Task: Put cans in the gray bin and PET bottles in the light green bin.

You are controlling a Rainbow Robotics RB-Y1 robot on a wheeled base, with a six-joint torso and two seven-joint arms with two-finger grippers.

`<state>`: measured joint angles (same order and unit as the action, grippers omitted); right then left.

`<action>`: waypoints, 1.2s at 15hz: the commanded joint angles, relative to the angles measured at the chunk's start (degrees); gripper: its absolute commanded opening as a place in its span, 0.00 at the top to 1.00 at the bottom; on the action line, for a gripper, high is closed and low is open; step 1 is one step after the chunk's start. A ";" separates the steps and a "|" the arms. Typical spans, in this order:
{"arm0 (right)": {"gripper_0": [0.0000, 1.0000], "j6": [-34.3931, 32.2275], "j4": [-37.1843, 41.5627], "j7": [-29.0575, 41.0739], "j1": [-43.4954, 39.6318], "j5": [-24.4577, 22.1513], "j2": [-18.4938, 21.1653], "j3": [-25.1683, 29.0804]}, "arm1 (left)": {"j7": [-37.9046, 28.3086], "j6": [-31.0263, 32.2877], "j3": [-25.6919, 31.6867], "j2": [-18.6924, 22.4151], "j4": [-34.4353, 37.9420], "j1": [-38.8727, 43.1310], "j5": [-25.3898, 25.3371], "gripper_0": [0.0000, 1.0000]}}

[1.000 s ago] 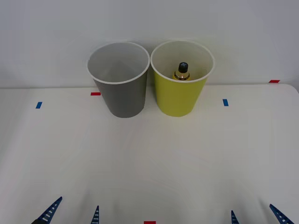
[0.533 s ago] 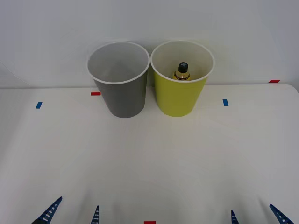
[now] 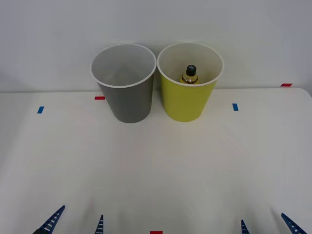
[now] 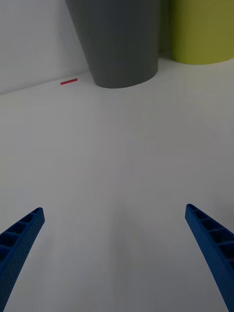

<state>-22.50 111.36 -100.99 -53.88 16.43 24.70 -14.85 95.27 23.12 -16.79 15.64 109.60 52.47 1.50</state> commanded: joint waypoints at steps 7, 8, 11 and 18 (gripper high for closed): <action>0.00 0.00 0.00 0.00 0.00 0.00 0.00 0.00 | 0.00 0.00 0.00 0.00 0.00 0.00 0.00 0.00; 0.00 0.00 0.00 0.00 0.00 0.00 0.00 0.00 | 0.00 0.00 0.00 0.00 0.00 0.00 0.00 0.00; 0.00 0.00 0.00 0.00 0.00 0.00 0.00 0.00 | 0.00 0.00 0.00 0.00 0.00 0.00 0.00 0.00; 0.00 0.00 0.00 0.00 0.00 0.00 0.00 0.00 | 0.00 0.00 0.00 0.00 0.00 0.00 0.00 0.00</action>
<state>-22.50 111.36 -100.99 -53.88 16.43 24.70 -14.85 95.27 23.12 -16.79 15.64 109.60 52.47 1.50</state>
